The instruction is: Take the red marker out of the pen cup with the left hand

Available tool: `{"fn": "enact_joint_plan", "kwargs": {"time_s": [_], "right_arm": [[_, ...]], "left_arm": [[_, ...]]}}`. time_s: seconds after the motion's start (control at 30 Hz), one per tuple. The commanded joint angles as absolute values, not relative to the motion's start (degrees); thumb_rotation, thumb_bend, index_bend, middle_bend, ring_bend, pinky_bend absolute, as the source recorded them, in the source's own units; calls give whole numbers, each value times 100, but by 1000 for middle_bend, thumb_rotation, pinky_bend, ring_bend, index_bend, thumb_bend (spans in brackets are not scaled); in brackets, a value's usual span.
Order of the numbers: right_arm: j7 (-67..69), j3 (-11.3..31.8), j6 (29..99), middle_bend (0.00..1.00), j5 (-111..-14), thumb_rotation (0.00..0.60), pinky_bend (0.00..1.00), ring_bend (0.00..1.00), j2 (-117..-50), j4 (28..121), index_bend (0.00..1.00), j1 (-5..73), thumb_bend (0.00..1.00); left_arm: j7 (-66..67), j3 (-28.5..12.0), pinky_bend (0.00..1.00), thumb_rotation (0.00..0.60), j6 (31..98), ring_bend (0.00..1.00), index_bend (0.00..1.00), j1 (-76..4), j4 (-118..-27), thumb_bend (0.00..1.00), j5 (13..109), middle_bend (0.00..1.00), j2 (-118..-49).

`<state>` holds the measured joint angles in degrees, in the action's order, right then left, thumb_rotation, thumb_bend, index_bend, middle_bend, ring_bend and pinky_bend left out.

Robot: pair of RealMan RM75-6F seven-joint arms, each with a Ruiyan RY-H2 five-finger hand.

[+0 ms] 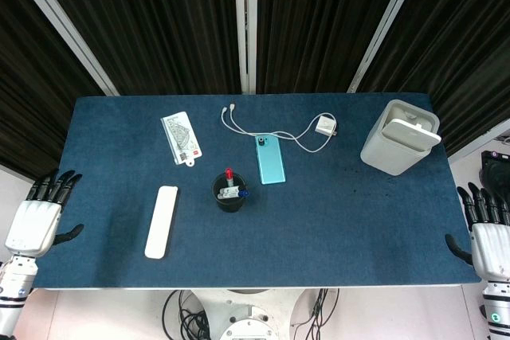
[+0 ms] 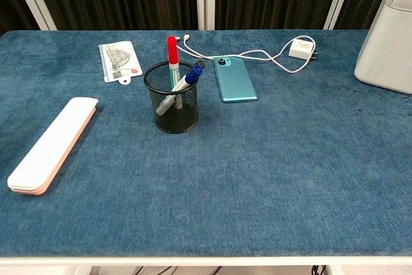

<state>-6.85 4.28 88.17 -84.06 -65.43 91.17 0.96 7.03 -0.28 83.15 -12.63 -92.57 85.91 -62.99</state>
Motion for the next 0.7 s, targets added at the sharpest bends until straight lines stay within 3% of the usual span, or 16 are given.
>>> {"fn": "enact_joint_plan", "kwargs": {"time_s": [0.03,0.53,0.7], "right_arm": [[-687,421,8810,0,-8400,600,0,0,-6555,9108,0,90,177],[-708,467,8785,0,-8372,600,0,0,-6351,9338,0,100,177],[-673,506,8758,0,-8365,600,0,0,-6312,9349,0,139,177]], "left_arm": [[663,-38,109,600,8281,0,91,-1261,-9264,144,8594,77,-6277],[327,-204,116,600,7870,0,97,-1461,-9682,145,8581,83,-5903],[189,-484,183,600,7394,52,153,-1908,-10174,149,8550,136,-5616]]}}
